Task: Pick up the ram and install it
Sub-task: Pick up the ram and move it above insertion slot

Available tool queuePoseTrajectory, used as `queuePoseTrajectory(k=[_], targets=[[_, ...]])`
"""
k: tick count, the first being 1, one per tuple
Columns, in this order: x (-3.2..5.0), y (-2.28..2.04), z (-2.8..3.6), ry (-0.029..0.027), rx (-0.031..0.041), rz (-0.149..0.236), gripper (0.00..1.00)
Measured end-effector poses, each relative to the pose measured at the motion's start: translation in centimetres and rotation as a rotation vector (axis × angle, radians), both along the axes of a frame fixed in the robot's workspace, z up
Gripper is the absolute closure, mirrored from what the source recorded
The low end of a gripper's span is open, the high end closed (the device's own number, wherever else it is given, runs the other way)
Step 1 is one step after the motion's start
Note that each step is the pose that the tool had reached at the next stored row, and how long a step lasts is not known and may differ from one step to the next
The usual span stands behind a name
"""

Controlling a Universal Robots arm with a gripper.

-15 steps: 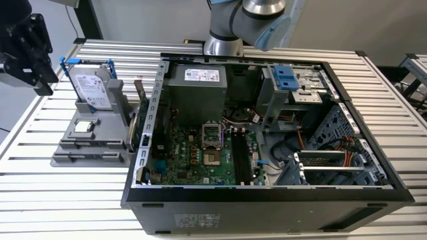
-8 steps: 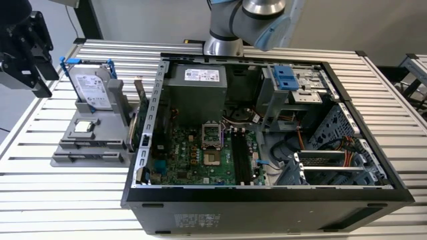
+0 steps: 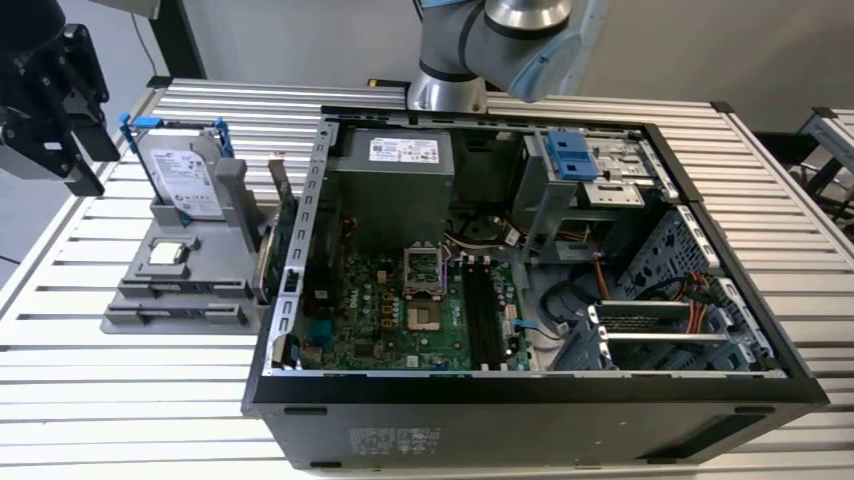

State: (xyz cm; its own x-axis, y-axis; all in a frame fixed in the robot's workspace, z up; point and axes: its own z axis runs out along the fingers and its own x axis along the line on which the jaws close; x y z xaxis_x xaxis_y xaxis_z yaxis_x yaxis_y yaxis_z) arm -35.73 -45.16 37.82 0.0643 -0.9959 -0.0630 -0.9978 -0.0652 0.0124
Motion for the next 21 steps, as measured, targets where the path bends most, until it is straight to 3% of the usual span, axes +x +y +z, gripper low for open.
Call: queuePoseTrajectory(k=[21], targets=[[0.00, 0.00, -2.24, 0.0000, -0.0001, 0.000, 0.00]])
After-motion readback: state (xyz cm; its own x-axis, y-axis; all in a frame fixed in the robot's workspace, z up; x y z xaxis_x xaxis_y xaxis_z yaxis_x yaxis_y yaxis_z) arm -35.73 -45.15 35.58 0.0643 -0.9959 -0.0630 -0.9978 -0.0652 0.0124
